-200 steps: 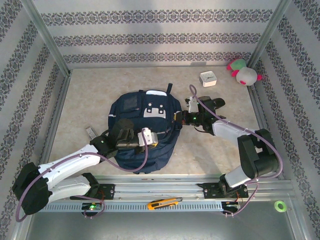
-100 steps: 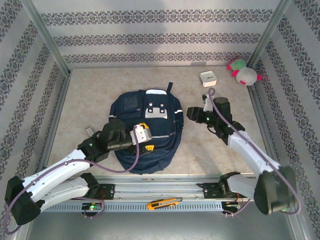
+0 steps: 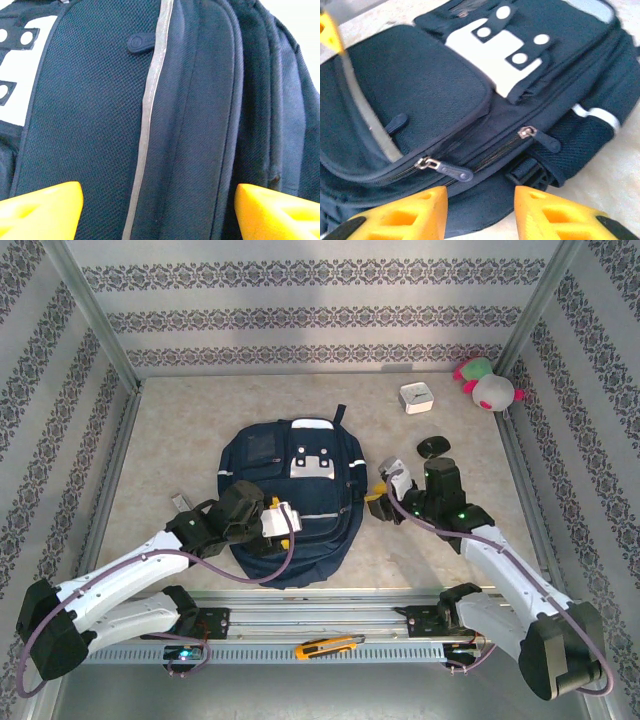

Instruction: Pack the student bag

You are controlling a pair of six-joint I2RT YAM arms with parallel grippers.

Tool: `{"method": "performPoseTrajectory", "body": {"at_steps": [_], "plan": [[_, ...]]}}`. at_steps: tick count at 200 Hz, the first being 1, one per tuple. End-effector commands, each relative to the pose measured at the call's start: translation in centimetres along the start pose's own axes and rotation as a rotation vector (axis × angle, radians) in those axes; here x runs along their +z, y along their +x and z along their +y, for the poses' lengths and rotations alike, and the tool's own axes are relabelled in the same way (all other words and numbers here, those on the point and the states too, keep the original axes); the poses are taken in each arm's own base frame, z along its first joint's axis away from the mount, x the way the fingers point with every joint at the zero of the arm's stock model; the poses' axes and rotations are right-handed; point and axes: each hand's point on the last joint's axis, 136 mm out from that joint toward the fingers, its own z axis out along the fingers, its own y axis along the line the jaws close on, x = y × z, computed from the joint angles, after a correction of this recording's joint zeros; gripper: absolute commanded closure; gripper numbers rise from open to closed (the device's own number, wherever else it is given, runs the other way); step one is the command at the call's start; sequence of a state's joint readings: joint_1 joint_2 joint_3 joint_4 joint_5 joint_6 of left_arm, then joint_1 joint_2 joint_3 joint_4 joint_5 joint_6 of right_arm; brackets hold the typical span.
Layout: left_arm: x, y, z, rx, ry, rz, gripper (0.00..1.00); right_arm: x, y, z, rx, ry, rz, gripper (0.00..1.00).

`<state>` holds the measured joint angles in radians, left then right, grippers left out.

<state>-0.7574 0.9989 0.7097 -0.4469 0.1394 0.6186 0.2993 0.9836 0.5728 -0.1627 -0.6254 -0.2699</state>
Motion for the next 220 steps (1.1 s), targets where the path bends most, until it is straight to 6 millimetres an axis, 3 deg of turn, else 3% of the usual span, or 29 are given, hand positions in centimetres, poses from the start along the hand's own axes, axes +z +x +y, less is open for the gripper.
{"method": "performPoseTrajectory", "body": {"at_steps": [1, 26, 44, 53, 70, 88, 111, 141, 220], "plan": [[-0.3, 0.7, 0.8, 0.060, -0.043, 0.057, 0.21, 0.5, 0.4, 1.2, -0.254, -0.085, 0.017, 0.61], [0.8, 1.5, 1.4, 0.081, -0.075, 0.100, 0.22, 1.6, 0.6, 0.5, -0.321, -0.103, 0.071, 0.60], [1.4, 1.4, 1.9, 0.081, -0.096, 0.106, 0.29, 2.5, 0.6, 0.4, -0.370, -0.133, 0.095, 0.59], [1.4, 0.9, 2.0, 0.071, -0.097, 0.087, 0.41, 2.9, 0.5, 0.5, -0.392, -0.150, 0.097, 0.58], [0.7, -0.7, 2.2, 0.035, -0.102, 0.005, 0.80, 3.6, 0.1, 0.5, -0.416, -0.179, 0.097, 0.58], [-0.5, -2.5, 2.3, -0.007, -0.111, -0.118, 0.96, 4.0, -0.4, 0.4, -0.433, -0.207, 0.089, 0.57], [-2.0, -4.2, 2.2, -0.083, -0.093, -0.271, 0.99, 4.4, -1.3, 0.7, -0.419, -0.265, 0.053, 0.56], [-2.2, -3.7, 2.3, -0.137, -0.077, -0.297, 1.00, 4.6, -2.8, 1.6, -0.349, -0.379, -0.010, 0.56], [-2.8, -4.4, 3.6, -0.175, -0.088, -0.344, 1.00, 5.5, -1.4, 1.4, -0.278, -0.462, 0.118, 0.56]]}}
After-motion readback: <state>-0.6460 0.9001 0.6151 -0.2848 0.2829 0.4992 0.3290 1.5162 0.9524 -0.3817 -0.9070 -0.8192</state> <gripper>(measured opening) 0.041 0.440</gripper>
